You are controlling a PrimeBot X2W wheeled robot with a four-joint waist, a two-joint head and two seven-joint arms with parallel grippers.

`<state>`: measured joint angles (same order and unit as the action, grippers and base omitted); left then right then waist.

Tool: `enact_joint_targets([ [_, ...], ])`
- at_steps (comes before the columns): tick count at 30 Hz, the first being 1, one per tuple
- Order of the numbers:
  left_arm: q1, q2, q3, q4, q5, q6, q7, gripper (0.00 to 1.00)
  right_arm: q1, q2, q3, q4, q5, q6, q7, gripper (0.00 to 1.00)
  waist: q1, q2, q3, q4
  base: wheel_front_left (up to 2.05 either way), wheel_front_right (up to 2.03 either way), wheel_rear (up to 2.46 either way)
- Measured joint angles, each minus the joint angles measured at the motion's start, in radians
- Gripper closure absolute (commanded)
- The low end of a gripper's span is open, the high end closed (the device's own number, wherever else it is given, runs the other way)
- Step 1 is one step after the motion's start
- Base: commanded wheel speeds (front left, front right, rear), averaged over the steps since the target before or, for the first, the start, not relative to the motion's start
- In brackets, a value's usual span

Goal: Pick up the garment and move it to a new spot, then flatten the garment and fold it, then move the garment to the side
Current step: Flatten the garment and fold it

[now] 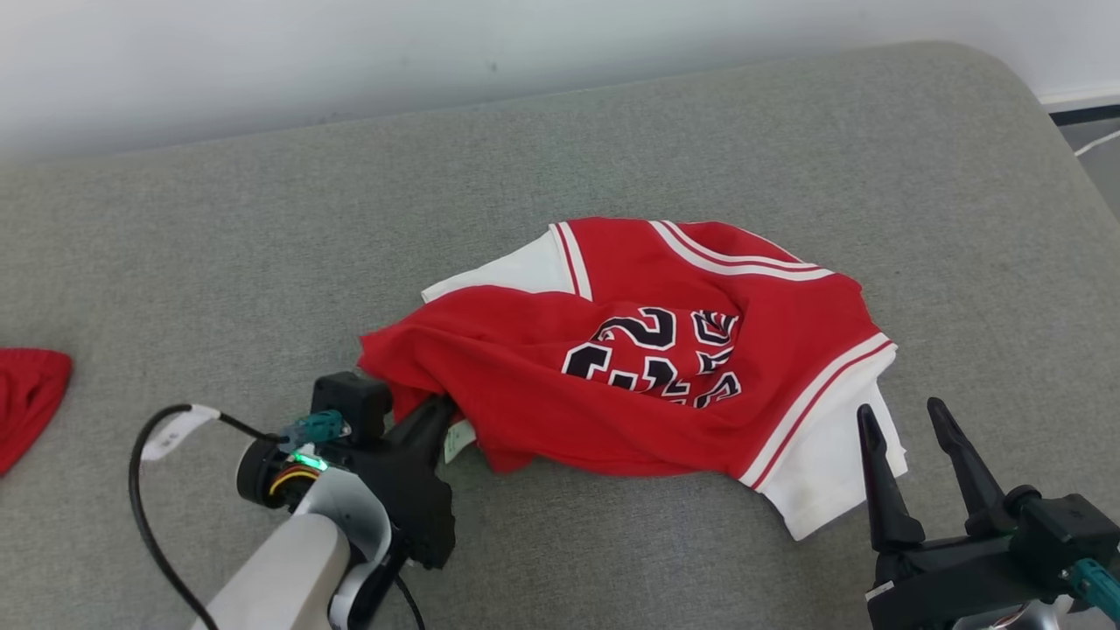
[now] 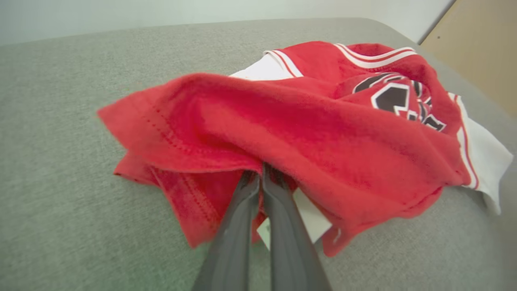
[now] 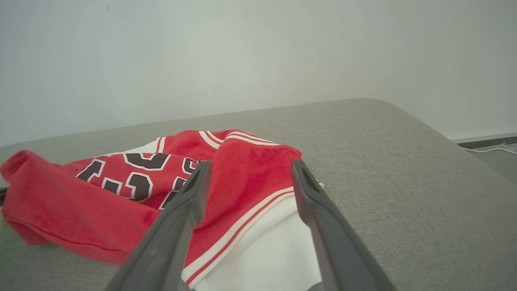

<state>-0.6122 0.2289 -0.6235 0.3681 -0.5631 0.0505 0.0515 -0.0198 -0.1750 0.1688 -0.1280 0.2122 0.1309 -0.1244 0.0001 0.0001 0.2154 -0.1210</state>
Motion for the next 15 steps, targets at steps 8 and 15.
enact_joint_targets([
  [8, 0.127, 0.081, -0.01, -0.227, 0.008, 0.049, 0.041, 1.0, 0.007, 0.009, -0.018, 0.003, 0.001, 0.0, 0.0, 0.0, 0.0, 0.0, -0.004, 0.032, 0.0, 0.0, 0.0],
  [15, 0.253, 0.207, 0.006, -0.448, 0.008, 0.111, 0.125, 1.0, 0.01, 0.008, -0.031, 0.005, 0.006, 0.0, 0.0, 0.0, -0.0001, 0.0, -0.009, 0.068, 0.0, 0.0, 0.0],
])
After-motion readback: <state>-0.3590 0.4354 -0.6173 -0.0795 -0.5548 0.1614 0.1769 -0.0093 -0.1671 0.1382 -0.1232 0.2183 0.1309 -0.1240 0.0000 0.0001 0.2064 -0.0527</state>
